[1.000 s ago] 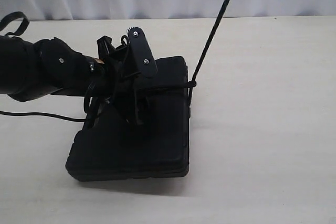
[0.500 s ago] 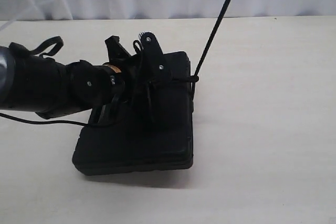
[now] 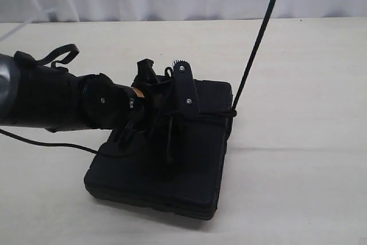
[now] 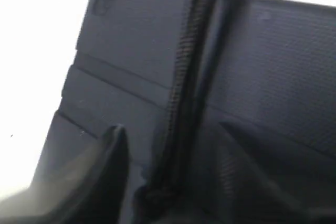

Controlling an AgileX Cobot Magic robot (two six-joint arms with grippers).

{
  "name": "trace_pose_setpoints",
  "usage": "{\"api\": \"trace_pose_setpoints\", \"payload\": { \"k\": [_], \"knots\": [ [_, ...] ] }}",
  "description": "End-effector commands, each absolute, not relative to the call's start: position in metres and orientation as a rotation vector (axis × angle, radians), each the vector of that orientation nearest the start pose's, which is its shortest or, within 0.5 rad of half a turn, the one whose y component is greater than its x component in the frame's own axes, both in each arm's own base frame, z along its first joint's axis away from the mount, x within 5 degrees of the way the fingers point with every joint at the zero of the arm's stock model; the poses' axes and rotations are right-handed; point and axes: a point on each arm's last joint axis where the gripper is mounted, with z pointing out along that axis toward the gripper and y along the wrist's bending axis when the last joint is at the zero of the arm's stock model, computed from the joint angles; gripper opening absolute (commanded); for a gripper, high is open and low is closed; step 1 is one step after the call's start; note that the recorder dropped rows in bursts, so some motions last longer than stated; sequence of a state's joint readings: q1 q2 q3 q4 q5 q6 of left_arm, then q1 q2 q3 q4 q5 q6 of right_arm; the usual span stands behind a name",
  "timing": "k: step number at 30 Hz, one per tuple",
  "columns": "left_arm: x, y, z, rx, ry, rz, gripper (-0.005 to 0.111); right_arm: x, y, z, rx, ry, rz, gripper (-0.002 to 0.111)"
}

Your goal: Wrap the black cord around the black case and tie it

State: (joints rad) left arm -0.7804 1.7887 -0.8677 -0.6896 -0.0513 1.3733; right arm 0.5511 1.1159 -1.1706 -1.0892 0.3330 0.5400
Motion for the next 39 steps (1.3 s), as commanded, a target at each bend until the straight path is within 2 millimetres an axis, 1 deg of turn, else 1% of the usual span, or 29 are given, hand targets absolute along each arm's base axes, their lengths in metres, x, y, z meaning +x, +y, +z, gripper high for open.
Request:
{"api": "trace_pose_setpoints", "payload": {
  "k": [1,5,8,9,11,14,17,19,21,25,27,33,36,39],
  "knots": [
    [0.246,-0.238,0.187,1.477,1.713,-0.013,0.061,0.223,0.105,0.456,-0.627,1.432,-0.238,0.004],
    [0.241,-0.234,0.212,1.414,1.685,-0.047,0.061,0.232,0.110,0.450,-0.679,1.423,-0.292,0.004],
    [0.246,-0.231,0.224,1.242,1.695,-0.046,0.059,0.238,0.114,0.451,-0.668,1.426,-0.283,0.004],
    [0.249,-0.231,0.227,1.172,1.694,-0.038,0.057,0.240,0.115,0.452,-0.646,1.431,-0.261,0.004],
    [0.254,-0.231,0.228,1.121,1.666,-0.014,0.048,0.239,0.117,0.457,-0.640,1.410,-0.231,0.004],
    [0.258,-0.236,0.221,1.130,1.627,-0.021,0.028,0.238,0.119,0.464,-0.626,1.383,-0.189,0.004],
    [0.259,-0.245,0.203,1.202,1.601,-0.049,0.009,0.237,0.118,0.470,-0.614,1.368,-0.183,0.004],
    [0.261,-0.249,0.191,1.228,1.604,-0.060,0.000,0.236,0.117,0.475,-0.600,1.361,-0.182,0.004],
    [0.263,-0.251,0.177,1.256,1.617,-0.056,0.000,0.235,0.116,0.482,-0.575,1.353,-0.168,0.004],
    [0.265,-0.254,0.151,1.314,1.650,-0.043,0.000,0.233,0.116,0.486,-0.553,1.345,-0.144,0.004],
    [0.265,-0.255,0.144,1.326,1.658,-0.040,0.000,0.234,0.116,0.486,-0.552,1.350,-0.147,0.004],
    [0.266,-0.255,0.146,1.311,1.643,-0.038,0.000,0.243,0.120,0.478,-0.560,1.382,-0.160,0.004],
    [0.267,-0.254,0.148,1.306,1.635,-0.033,0.000,0.251,0.124,0.471,-0.587,1.393,-0.187,0.004],
    [0.273,-0.249,0.157,1.239,1.630,-0.022,0.000,0.262,0.127,0.463,-0.614,1.411,-0.241,0.004]
  ]
}}
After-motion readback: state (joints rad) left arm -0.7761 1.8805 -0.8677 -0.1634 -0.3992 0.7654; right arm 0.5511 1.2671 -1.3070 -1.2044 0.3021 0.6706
